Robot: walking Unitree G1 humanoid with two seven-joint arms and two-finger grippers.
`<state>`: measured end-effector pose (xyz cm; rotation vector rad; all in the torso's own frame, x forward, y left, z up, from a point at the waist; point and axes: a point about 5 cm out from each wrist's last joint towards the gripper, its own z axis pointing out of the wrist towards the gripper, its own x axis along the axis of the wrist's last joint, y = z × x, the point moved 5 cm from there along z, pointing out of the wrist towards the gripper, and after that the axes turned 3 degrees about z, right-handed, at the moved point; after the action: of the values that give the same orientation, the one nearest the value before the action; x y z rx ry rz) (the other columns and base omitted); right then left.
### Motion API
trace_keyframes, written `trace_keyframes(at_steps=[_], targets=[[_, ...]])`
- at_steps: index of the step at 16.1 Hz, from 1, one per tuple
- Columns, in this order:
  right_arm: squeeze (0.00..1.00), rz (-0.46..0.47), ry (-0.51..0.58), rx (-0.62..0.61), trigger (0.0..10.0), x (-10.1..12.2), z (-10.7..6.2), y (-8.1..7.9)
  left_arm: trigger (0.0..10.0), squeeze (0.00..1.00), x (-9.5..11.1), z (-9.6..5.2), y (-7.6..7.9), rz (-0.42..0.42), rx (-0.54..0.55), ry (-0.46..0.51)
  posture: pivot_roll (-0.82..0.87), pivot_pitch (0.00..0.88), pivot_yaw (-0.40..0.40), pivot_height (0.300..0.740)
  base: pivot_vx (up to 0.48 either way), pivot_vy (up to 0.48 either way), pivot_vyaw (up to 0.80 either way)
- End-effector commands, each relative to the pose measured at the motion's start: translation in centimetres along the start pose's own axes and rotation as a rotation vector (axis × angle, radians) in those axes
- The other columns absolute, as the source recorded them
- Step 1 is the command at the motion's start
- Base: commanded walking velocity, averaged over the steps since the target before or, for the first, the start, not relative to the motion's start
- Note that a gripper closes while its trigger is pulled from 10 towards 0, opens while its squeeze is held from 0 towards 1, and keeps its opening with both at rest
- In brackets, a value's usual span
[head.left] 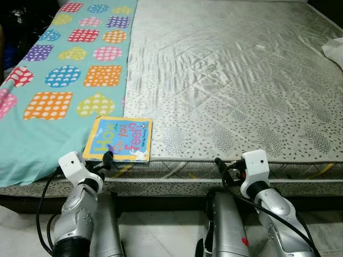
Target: Clean up the room
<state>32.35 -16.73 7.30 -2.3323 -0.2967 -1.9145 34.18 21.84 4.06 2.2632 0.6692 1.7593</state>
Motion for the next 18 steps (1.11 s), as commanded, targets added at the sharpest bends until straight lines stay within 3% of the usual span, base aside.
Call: trace_keyframes(at_steps=[1, 3, 4, 5, 7, 11, 13, 14, 15, 16, 17, 18], targets=[[0.00, 0.001, 0.009, -0.013, 10.0, 0.1, 0.0, 0.2, 0.0, 0.00, 5.6, 0.6, 0.3, 0.031, -0.014, 0.202, -0.14, 0.093, -0.024, 0.476, 0.000, 0.000, 0.00], [0.00, -0.001, 0.015, -0.020, 10.0, 0.2, 0.0, 0.3, 0.0, 0.00, 6.2, 0.5, 1.3, 0.068, -0.034, 0.241, -0.14, 0.093, -0.024, 0.476, 0.000, 0.000, 0.00], [0.00, -0.002, 0.017, -0.024, 10.0, 0.3, 0.0, 0.4, 1.2, 0.00, 6.9, 0.0, 2.2, 0.141, -0.053, 0.291, -0.14, 0.093, -0.024, 0.476, 0.000, 0.000, 0.00], [0.00, -0.002, 0.019, -0.025, 10.0, 0.3, 0.0, 0.5, 2.4, 0.00, 7.4, -0.3, 2.5, 0.162, -0.055, 0.321, -0.14, 0.084, -0.022, 0.476, 0.000, 0.000, 0.00], [0.00, -0.004, 0.022, -0.027, 10.0, 0.3, 0.2, 0.4, 3.3, 0.00, 8.7, -0.8, 3.1, 0.212, -0.049, 0.381, -0.13, 0.079, -0.022, 0.476, 0.000, 0.000, 0.00], [0.00, -0.007, 0.035, -0.028, 10.0, 0.5, 0.5, 0.4, 3.5, 0.00, 11.0, -1.3, 4.2, 0.297, -0.050, 0.473, -0.12, 0.069, -0.023, 0.476, 0.000, 0.000, 0.00], [0.00, -0.008, 0.037, -0.028, 10.0, 0.6, 0.6, 0.3, 3.2, 0.00, 10.7, -1.2, 4.3, 0.307, -0.044, 0.466, -0.12, 0.063, -0.021, 0.476, 0.000, 0.000, 0.00], [0.00, -0.008, 0.040, -0.030, 10.0, 0.6, 0.6, 0.3, 6.6, 0.00, 10.3, -1.2, 4.2, 0.308, -0.040, 0.459, -0.13, 0.065, -0.019, 0.476, 0.000, 0.000, 0.00], [0.00, -0.009, 0.041, -0.030, 10.0, 0.6, 0.6, 0.3, 6.6, 0.00, 10.2, -1.3, 4.2, 0.312, -0.040, 0.457, -0.13, 0.065, -0.019, 0.476, 0.000, 0.000, 0.00], [0.00, -0.011, 0.042, -0.033, 10.0, 0.6, 0.6, 0.4, 10.0, 0.00, 9.8, -1.4, 4.2, 0.282, -0.053, 0.448, -0.13, 0.065, -0.018, 0.476, 0.000, 0.000, 0.00], [0.00, -0.012, 0.042, -0.035, 10.0, 0.6, 0.5, 0.5, 10.0, 0.00, 9.1, -1.5, 4.3, 0.215, -0.072, 0.423, -0.13, 0.065, -0.018, 0.476, 0.000, 0.000, 0.00], [0.00, -0.012, 0.041, -0.036, 10.0, 0.5, 0.5, 0.6, 10.0, 0.71, 7.1, -0.9, 3.5, 0.115, -0.055, 0.323, -0.12, 0.065, -0.019, 0.476, 0.000, 0.000, 0.00]])
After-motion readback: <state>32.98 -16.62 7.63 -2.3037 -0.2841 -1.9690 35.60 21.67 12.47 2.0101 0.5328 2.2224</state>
